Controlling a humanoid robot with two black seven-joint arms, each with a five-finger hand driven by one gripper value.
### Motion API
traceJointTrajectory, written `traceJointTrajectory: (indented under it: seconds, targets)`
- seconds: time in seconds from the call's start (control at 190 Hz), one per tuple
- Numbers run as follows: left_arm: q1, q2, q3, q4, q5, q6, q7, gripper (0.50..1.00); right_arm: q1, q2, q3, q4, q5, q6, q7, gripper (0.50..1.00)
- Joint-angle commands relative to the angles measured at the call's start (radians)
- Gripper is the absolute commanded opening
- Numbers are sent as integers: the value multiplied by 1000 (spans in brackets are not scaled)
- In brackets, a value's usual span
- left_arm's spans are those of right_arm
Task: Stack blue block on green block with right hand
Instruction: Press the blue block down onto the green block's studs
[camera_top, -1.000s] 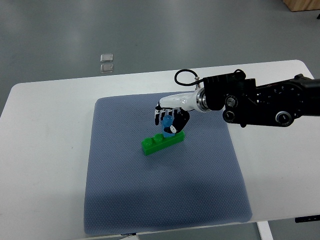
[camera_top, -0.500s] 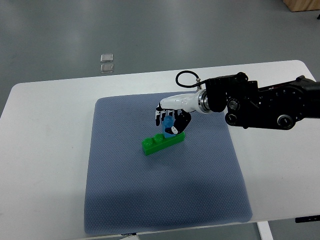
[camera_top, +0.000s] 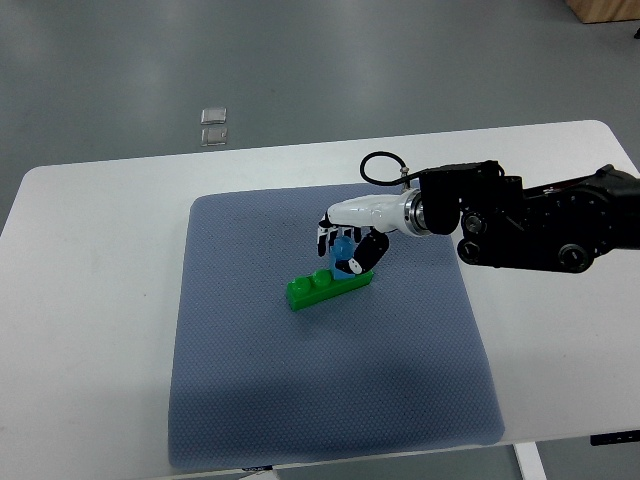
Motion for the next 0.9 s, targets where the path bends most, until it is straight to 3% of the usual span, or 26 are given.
traceJointTrajectory:
  seconds: [0.0, 0.521, 0.894]
  targets:
    - [0, 0, 0, 0, 0, 0, 0, 1000, -2, 0, 0, -1, -9, -4, 6, 582]
    - [0, 0, -2, 0, 0, 0, 0, 1000, -3, -1, 12, -1, -10, -19, 34, 582]
    - [0, 0, -2, 1, 0, 0, 0, 1000, -55, -15, 5, -1, -69, -96, 92, 580]
